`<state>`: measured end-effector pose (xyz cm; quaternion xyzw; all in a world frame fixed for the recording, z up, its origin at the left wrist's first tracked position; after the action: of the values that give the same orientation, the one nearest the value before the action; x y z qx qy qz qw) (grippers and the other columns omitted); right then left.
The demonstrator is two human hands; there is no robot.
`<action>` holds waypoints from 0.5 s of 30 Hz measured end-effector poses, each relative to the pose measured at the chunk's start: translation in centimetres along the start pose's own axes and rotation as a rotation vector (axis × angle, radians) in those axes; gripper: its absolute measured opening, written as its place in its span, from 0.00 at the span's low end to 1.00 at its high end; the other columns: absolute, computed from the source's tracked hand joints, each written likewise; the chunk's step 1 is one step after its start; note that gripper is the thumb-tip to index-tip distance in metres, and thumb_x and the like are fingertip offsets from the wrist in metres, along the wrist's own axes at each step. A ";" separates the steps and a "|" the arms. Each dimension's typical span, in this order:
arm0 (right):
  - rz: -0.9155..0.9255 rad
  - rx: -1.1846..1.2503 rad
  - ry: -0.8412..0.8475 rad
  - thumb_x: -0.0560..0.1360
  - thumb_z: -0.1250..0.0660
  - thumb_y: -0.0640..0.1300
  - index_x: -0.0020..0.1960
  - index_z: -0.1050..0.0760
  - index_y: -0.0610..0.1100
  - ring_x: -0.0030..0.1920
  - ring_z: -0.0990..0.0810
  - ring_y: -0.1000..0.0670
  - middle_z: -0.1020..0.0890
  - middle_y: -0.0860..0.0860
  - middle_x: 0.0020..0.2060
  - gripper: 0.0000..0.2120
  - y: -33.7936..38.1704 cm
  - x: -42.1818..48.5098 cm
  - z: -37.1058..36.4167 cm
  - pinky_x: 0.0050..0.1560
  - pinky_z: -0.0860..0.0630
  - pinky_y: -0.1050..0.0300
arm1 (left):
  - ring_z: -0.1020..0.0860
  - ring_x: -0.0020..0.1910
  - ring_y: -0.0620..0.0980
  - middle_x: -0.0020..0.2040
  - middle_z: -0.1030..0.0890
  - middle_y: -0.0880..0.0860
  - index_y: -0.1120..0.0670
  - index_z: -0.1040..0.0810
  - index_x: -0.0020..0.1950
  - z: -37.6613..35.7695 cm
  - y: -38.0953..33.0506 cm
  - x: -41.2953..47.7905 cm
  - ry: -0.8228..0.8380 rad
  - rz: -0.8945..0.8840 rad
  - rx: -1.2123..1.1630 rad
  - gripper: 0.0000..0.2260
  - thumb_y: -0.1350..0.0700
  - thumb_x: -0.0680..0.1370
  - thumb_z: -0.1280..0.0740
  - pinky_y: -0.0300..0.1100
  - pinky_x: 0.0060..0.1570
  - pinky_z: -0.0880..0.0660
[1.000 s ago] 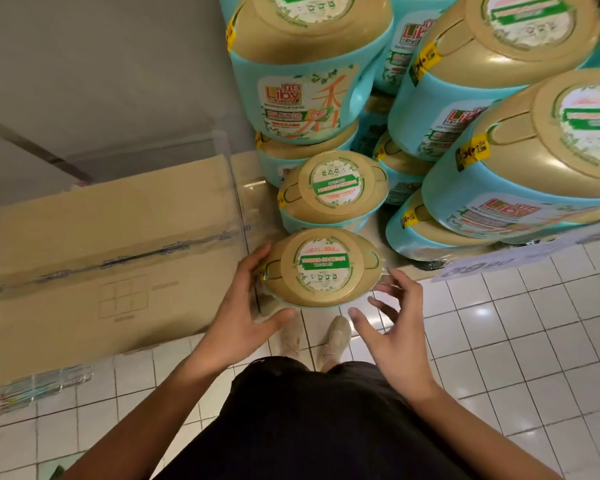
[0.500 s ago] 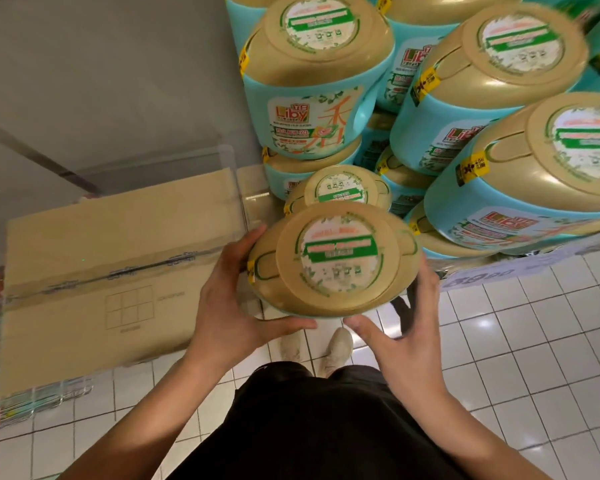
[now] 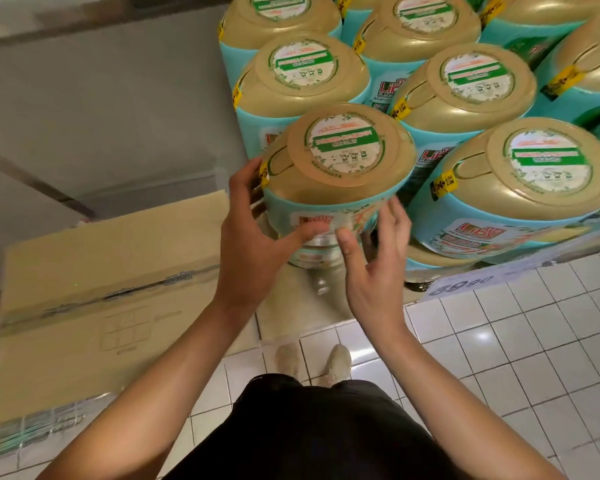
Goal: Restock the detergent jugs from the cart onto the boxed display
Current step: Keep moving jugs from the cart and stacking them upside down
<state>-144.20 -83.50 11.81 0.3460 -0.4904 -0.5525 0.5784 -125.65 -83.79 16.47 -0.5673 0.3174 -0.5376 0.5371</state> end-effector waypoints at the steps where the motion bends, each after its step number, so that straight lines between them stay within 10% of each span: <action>1: -0.009 -0.008 0.007 0.83 0.29 0.48 0.83 0.39 0.42 0.83 0.41 0.48 0.40 0.44 0.81 0.34 -0.3 -0.3 -0.5 0.78 0.33 0.38 | 0.22 0.70 0.47 0.71 0.23 0.40 0.52 0.34 0.78 -0.2 0.2 0.1 -0.001 0.002 -0.007 0.44 0.50 0.69 0.15 0.37 0.62 0.22; 10: 0.071 -0.221 -0.039 0.83 0.29 0.50 0.83 0.41 0.40 0.83 0.44 0.52 0.38 0.46 0.81 0.36 -2.0 -0.5 -1.0 0.83 0.44 0.54 | 0.24 0.73 0.51 0.74 0.25 0.50 0.53 0.37 0.81 -1.2 4.5 -0.5 0.073 0.174 -0.077 0.45 0.53 0.71 0.16 0.55 0.67 0.21; 15: 0.127 -0.240 -0.044 0.84 0.31 0.50 0.84 0.42 0.40 0.84 0.44 0.50 0.39 0.48 0.82 0.35 -3.0 -0.7 -0.8 0.83 0.43 0.51 | 0.23 0.71 0.46 0.74 0.24 0.48 0.50 0.38 0.81 -1.1 6.5 -1.2 0.105 0.220 -0.036 0.45 0.52 0.70 0.16 0.43 0.62 0.20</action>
<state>-144.24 -83.37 8.59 0.2304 -0.4541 -0.5771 0.6385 -125.56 -84.38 9.79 -0.5099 0.4149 -0.4985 0.5651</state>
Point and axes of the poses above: each hand's wrist, its own x-axis towards the middle knuckle, its own z-axis out of the back of the hand, y = z × x, the point moved 4 cm from there along x, towards the middle knuckle
